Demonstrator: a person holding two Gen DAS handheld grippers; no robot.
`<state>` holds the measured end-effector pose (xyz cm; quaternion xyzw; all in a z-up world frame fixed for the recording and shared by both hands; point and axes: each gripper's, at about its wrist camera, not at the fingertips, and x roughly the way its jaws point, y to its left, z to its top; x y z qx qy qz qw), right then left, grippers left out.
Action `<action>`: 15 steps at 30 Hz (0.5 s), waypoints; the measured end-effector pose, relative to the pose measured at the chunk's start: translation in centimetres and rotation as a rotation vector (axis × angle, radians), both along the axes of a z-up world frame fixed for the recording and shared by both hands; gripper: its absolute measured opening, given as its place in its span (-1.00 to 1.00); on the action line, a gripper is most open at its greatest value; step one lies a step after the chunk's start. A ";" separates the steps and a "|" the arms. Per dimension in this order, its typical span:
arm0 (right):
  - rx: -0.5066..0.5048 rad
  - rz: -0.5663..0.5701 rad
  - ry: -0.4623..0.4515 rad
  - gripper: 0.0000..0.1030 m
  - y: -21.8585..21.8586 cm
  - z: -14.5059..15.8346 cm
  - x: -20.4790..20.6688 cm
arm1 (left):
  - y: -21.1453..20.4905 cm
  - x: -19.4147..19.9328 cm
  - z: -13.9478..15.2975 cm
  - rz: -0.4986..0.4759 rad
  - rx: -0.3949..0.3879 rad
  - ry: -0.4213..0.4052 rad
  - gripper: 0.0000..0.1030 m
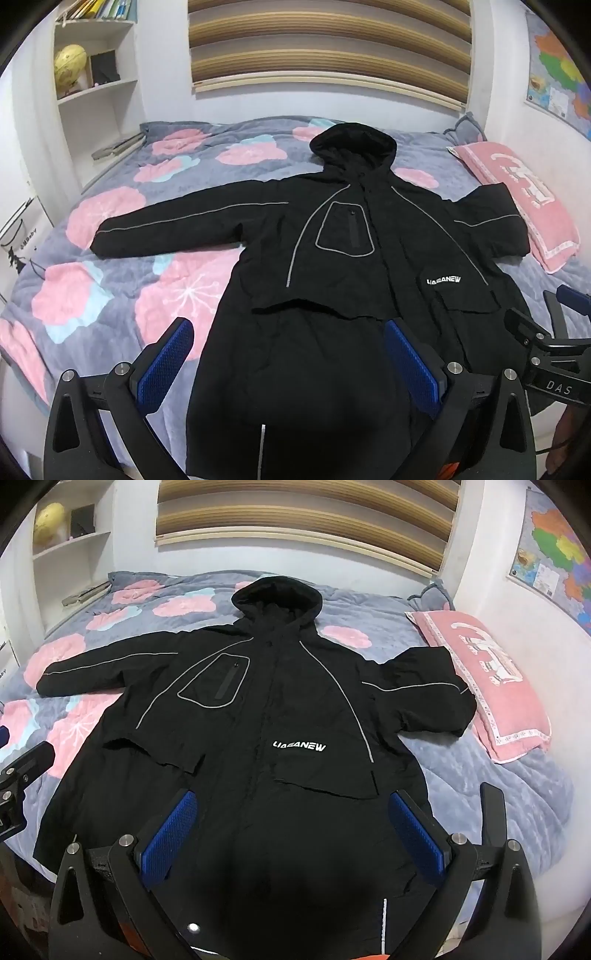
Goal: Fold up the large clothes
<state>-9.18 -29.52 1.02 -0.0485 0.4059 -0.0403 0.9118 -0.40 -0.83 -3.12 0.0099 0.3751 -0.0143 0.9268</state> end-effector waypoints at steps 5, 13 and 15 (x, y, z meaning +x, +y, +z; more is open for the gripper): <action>-0.014 0.007 0.002 1.00 0.8 -0.3 0.4 | 0.2 0.1 -0.2 0.007 -0.004 0.006 0.98; -0.038 0.010 0.017 1.00 1.2 0.0 0.6 | 0.5 0.3 -0.5 -0.008 -0.036 0.004 0.98; -0.023 0.017 0.015 1.00 1.2 0.1 0.7 | 0.6 0.4 -0.5 -0.008 -0.035 0.003 0.98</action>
